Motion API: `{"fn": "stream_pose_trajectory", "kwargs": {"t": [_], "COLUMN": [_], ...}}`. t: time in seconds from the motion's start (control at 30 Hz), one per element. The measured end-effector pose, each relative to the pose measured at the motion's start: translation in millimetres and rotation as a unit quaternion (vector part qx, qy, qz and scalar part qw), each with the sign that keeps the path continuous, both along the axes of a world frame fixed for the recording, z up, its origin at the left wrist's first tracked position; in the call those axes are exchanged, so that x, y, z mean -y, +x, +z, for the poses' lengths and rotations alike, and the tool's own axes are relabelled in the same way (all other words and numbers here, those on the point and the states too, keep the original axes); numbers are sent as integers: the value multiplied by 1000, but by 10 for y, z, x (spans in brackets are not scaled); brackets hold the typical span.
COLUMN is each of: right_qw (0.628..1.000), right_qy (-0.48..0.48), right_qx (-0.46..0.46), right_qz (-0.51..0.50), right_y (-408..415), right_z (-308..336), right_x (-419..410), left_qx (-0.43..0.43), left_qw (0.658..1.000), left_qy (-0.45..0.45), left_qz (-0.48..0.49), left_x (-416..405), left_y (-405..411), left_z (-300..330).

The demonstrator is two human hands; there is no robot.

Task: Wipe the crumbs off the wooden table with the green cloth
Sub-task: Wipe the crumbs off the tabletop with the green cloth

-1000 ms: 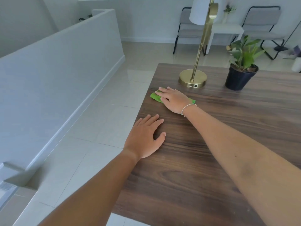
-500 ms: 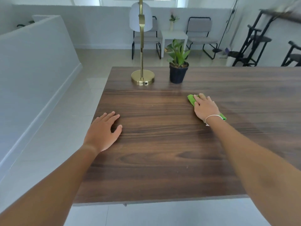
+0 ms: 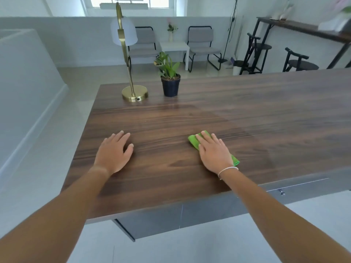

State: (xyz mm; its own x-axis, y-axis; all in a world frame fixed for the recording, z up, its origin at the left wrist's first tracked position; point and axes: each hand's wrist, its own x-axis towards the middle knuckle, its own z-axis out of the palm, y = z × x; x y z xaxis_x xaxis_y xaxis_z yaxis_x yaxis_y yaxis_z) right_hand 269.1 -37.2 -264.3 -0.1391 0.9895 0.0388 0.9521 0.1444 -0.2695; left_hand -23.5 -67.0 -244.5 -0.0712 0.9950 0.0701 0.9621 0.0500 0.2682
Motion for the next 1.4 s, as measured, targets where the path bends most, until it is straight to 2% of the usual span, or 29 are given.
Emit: {"fn": "stream_pose_trajectory", "kwargs": {"t": [0.07,0.17,0.23,0.33,0.43,0.5,0.7,0.83,0.93,1.07,1.17,1.23,1.4], "right_qw": [997,993,998,997,993,996,993,985,985,999,999,1000,994], "right_qy": [-14,-6,8,9,-5,4,8,-8,-9,6,15,16,2], "right_qx": [5,18,32,17,-12,-9,22,14,-3,8,16,15,13], "right_qz": [-80,-113,-58,80,119,91,-118,-174,-170,-38,29,16,-109], "right_y": [361,276,-100,-662,-603,-268,1248,1450,1129,398,314,530,828], "right_z": [32,51,31,-59,-68,-78,-13,28,41,-33,-105,-92,29], "right_x": [-71,-98,-22,243,306,247,-129,-451,-758,-943,-981,-1149,-1710], "left_qx": [16,33,41,42,31,35,53,47,39,26,25,26,16], "left_qw": [1000,999,999,999,1000,999,998,998,999,1000,999,999,999], "left_qy": [2,9,13,8,2,7,8,6,4,-4,-3,5,25], "left_qz": [-21,-28,-17,0,-4,-8,-43,-37,-21,15,38,39,39], "left_x": [24,61,78,87,36,-35,-245,-404,-520,-694,-759,-784,-807], "left_y": [192,332,342,313,333,415,853,950,897,721,625,595,577], "left_z": [-15,-39,-43,-56,-64,-55,-98,-129,-125,-135,-181,-222,-286]}}
